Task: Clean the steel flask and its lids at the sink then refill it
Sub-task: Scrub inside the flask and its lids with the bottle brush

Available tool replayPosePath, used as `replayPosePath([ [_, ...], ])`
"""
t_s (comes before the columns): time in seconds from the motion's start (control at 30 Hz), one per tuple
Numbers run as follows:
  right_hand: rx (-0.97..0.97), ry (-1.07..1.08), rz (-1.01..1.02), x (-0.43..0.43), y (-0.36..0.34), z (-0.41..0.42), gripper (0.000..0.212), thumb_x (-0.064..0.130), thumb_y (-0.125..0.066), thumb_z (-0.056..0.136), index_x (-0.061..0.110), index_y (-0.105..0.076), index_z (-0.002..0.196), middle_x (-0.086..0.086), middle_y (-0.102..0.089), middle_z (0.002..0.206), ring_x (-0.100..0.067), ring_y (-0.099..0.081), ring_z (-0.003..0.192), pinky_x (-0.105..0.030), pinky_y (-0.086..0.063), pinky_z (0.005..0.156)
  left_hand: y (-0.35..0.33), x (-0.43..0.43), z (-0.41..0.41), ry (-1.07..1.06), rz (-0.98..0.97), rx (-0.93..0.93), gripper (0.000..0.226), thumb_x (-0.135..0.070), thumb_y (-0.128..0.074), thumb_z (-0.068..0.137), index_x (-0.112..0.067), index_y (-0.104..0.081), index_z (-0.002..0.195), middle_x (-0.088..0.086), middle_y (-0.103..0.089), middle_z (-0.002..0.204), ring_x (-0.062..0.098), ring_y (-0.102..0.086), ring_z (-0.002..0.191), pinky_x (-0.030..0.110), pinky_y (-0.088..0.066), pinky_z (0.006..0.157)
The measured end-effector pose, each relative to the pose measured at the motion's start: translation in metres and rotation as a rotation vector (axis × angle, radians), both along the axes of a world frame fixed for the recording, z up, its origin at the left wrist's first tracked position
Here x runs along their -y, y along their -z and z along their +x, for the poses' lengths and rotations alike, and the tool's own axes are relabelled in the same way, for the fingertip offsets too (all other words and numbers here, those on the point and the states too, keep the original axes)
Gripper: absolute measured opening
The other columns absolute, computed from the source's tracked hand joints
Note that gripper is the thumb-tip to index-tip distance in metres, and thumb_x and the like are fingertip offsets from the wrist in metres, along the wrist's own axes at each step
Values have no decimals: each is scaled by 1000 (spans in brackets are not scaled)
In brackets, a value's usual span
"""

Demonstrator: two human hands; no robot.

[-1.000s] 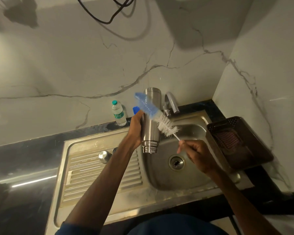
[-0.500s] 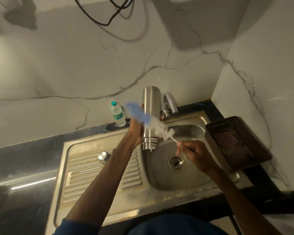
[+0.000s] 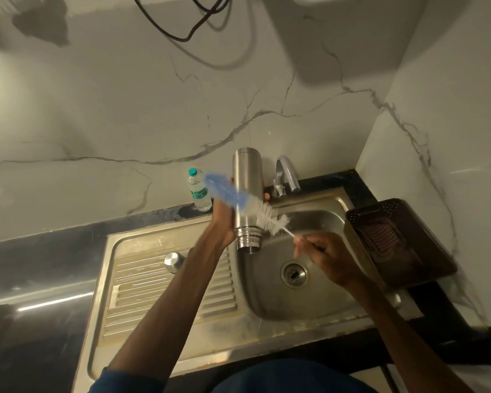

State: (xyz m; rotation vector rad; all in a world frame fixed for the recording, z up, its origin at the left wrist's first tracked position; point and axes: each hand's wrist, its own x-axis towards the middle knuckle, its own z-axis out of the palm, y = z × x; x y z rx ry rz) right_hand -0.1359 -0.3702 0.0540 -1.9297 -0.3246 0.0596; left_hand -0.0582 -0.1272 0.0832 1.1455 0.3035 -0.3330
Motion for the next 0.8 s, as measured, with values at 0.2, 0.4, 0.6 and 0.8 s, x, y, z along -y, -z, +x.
replayPosePath([
  [0.2, -8, 139, 12, -5, -22, 16, 39, 22, -58, 105, 4, -73, 74, 8, -34, 41, -4, -29, 36, -14, -24, 42, -11, 18, -11, -12, -11, -61, 56, -56, -40, 105, -6, -58, 125, 17, -70, 100, 30, -69, 80, 37, -60, 74],
  [0.4, -24, -54, -67, 7, -8, 3, 34, 14, -61, 102, 6, -75, 73, 8, -67, 62, -5, -60, 54, -12, -44, 59, -6, 8, -12, -193, 110, -196, 45, -17, -18, 115, -1, -42, 148, 7, -59, 108, 11, -48, 73, 14, -46, 53],
  [0.6, 37, 202, -41, 3, -27, 31, 35, 26, -61, 103, 10, -75, 75, 11, -48, 43, -5, -37, 37, -17, -30, 45, -19, 26, -21, 102, -104, -9, 52, -51, -53, 102, -5, -62, 123, 20, -68, 106, 33, -67, 86, 44, -58, 82],
  [0.8, 14, 146, 3, 0, -30, 32, 37, 26, -59, 105, 7, -73, 76, 10, -43, 40, -4, -33, 36, -21, -31, 44, -20, 25, -23, 88, -166, -18, 50, -49, -53, 101, -4, -63, 121, 24, -69, 104, 33, -69, 84, 39, -63, 75],
])
